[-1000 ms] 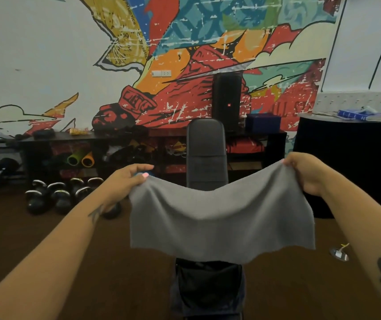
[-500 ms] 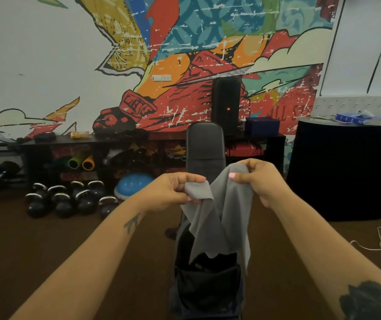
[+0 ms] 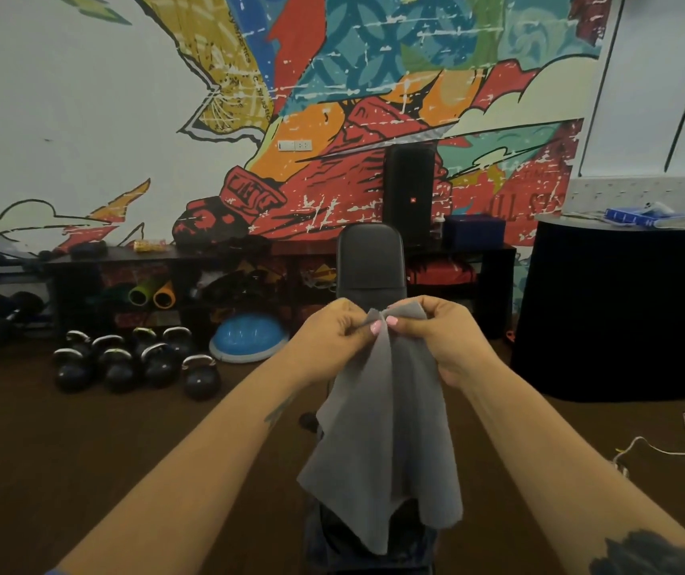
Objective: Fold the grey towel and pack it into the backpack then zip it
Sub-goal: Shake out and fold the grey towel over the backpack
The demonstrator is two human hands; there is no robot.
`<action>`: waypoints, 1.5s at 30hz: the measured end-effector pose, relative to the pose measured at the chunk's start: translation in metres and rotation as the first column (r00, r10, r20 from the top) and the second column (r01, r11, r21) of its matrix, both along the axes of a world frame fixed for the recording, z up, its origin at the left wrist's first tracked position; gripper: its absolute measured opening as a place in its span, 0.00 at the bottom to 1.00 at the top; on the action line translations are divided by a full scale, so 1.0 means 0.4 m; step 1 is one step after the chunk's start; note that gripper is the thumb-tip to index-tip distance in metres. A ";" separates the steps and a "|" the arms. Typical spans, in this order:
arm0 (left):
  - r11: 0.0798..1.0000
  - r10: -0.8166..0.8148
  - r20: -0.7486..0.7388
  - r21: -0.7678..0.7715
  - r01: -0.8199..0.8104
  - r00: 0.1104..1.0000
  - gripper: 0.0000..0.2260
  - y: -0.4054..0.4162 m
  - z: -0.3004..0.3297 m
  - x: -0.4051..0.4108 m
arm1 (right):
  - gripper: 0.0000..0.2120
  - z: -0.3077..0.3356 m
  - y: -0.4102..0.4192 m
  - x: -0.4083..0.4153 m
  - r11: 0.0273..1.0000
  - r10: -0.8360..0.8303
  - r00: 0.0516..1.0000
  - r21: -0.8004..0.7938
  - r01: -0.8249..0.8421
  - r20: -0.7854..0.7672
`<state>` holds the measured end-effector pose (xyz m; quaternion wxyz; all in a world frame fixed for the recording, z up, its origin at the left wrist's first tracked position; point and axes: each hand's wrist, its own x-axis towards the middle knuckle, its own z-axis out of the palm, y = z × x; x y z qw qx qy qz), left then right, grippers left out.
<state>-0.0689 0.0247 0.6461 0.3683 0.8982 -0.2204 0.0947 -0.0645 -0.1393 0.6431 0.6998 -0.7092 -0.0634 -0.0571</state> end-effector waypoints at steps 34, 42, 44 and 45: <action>0.987 0.159 0.075 -0.039 -0.157 0.984 0.11 -0.040 0.018 -0.005 | 0.08 -0.007 -0.017 -0.062 0.989 0.098 0.990 -0.117 -0.087 0.096; 0.982 0.155 0.057 -0.117 -0.148 0.986 0.21 -0.038 -0.030 -0.010 | 0.06 0.022 -0.030 -0.026 0.997 -0.015 0.995 -0.069 0.022 0.096; 0.984 0.168 0.034 -0.061 -0.166 0.985 0.20 -0.018 -0.056 -0.004 | 0.07 0.035 -0.049 -0.010 0.998 -0.057 0.996 -0.025 0.058 0.070; 0.984 0.178 0.025 -0.029 -0.178 0.984 0.19 -0.005 -0.067 -0.002 | 0.07 0.042 -0.060 -0.005 0.997 -0.077 0.995 -0.007 0.077 0.057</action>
